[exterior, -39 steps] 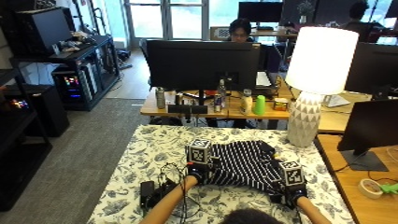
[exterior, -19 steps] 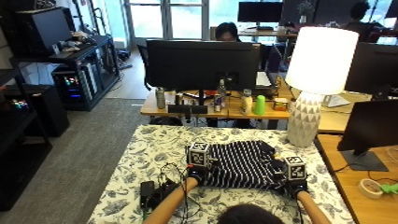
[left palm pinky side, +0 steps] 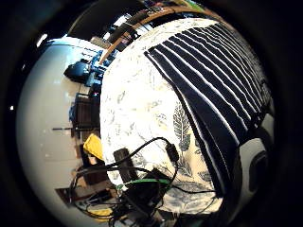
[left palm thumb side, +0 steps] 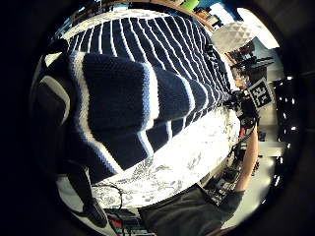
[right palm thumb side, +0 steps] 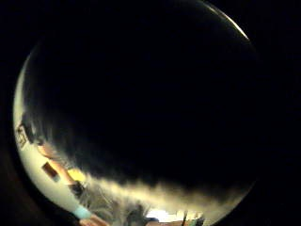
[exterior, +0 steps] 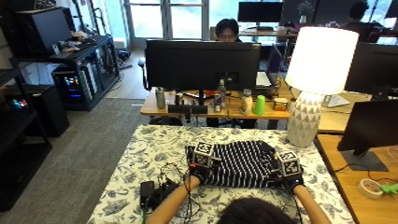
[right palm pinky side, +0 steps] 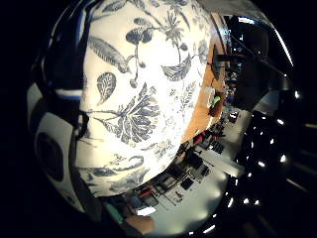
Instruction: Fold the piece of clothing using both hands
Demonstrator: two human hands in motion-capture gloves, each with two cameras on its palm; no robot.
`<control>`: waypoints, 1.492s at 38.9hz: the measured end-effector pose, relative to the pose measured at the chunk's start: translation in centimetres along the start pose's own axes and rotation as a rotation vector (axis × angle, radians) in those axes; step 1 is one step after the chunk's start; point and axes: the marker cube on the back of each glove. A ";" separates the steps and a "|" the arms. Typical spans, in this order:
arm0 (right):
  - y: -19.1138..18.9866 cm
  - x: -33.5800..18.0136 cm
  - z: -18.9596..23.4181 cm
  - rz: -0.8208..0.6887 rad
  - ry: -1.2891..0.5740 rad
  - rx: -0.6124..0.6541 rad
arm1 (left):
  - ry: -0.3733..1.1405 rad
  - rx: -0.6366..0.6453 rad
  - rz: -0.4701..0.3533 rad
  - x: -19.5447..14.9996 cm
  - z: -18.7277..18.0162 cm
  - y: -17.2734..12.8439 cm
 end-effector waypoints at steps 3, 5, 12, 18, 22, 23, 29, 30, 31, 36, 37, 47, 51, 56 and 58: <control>0.4 0.7 -0.8 0.107 0.103 0.068 | -0.012 0.050 0.000 -0.5 0.5 -1.5; 0.8 1.0 -1.6 0.127 0.134 0.122 | -0.027 0.082 0.004 -1.2 1.6 -3.4; 0.3 2.9 -2.6 0.081 0.158 0.206 | -0.034 0.094 0.012 -2.6 1.4 -3.4; 1.1 3.5 -2.7 0.002 0.213 0.297 | -0.053 0.113 0.064 -2.8 -0.3 -0.9; 4.2 2.8 -3.2 -0.019 0.233 0.292 | -0.051 0.078 0.101 -2.5 -1.6 1.5; 5.1 2.6 -3.4 -0.023 0.233 0.284 | -0.049 0.068 0.111 -2.4 -1.9 2.1; 10.1 2.6 -4.4 -0.044 0.134 0.255 | 0.034 -0.012 0.152 -2.4 -4.9 6.5; 10.8 2.8 -4.5 -0.048 0.108 0.257 | 0.058 -0.023 0.158 -2.5 -5.4 7.3; 11.3 2.9 -4.6 -0.053 0.085 0.259 | 0.079 -0.030 0.163 -2.6 -5.9 7.9; 13.4 3.2 -5.8 -0.102 -0.036 0.263 | 0.095 -0.013 0.172 -3.5 -7.6 8.9; 13.5 3.4 -6.2 -0.107 -0.059 0.268 | 0.084 0.000 0.169 -3.8 -7.7 8.6; 13.5 3.4 -14.0 0.012 0.027 0.386 | 0.029 0.143 0.090 -4.4 -13.0 6.0; 8.6 4.2 -16.2 0.071 0.071 0.452 | -0.059 0.192 0.020 -5.4 -13.0 1.5; 3.0 4.8 -17.0 0.112 0.066 0.504 | -0.115 0.174 -0.061 -6.6 -11.2 -4.0; 0.2 5.2 -16.8 0.148 0.103 0.521 | -0.105 0.147 -0.086 -7.0 -10.0 -6.1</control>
